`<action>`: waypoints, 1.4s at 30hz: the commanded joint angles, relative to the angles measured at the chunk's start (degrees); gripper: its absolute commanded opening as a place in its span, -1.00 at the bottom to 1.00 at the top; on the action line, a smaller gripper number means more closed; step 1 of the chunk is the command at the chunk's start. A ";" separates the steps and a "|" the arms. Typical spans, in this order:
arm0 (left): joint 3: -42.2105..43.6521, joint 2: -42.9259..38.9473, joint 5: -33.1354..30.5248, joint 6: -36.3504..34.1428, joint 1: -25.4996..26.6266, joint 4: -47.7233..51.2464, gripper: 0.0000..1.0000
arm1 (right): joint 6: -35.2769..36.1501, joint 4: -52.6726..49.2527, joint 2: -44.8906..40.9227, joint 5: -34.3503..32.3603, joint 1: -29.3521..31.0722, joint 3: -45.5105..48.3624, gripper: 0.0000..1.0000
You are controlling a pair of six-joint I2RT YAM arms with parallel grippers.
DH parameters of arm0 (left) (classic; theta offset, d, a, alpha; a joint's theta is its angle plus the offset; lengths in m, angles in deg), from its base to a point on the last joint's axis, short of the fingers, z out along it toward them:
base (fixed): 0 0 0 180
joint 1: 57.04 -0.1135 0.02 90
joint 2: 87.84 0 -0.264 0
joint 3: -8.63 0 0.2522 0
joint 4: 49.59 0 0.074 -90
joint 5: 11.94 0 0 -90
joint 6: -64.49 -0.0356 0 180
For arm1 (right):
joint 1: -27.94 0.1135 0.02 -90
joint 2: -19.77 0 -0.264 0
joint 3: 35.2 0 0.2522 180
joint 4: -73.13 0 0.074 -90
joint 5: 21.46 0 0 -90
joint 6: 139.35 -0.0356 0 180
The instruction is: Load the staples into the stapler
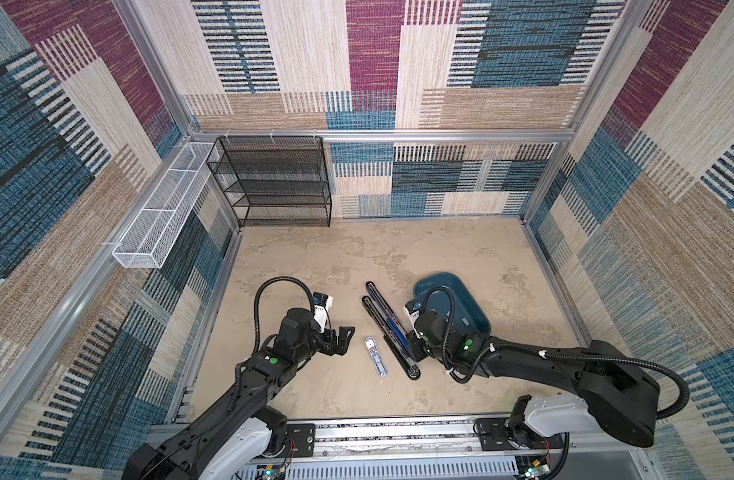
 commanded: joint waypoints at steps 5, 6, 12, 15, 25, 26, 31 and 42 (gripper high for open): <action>-0.09 0.03 0.57 -0.72 -0.10 -1.70 0.99 | 0.11 2.42 0.56 -0.84 0.04 0.21 -0.88; -0.02 0.01 0.61 -0.73 -0.06 -1.61 0.98 | 0.14 2.42 0.56 -0.81 0.05 0.24 -0.88; -0.03 0.02 0.61 -0.71 -0.03 -1.66 0.99 | 0.24 2.51 0.65 -0.75 0.05 0.29 -0.88; -0.04 0.08 0.63 -0.70 -0.03 -1.61 0.99 | 0.18 2.54 0.79 -0.63 0.05 0.29 -0.88; -0.03 0.03 0.79 -0.70 -0.05 -1.66 0.98 | 0.16 2.47 2.03 -0.84 0.04 -0.06 -0.88; -0.02 0.01 0.79 -0.72 -0.05 -1.71 0.98 | 0.12 2.43 2.22 -0.87 0.05 -0.15 -0.88; -0.03 0.03 0.79 -0.75 -0.03 -1.70 0.98 | 0.14 2.33 2.77 -0.66 0.00 -0.38 -0.89; -0.03 0.04 0.65 -0.71 -0.03 -1.73 0.98 | -1.12 0.37 1.45 -0.16 0.00 -0.35 -0.88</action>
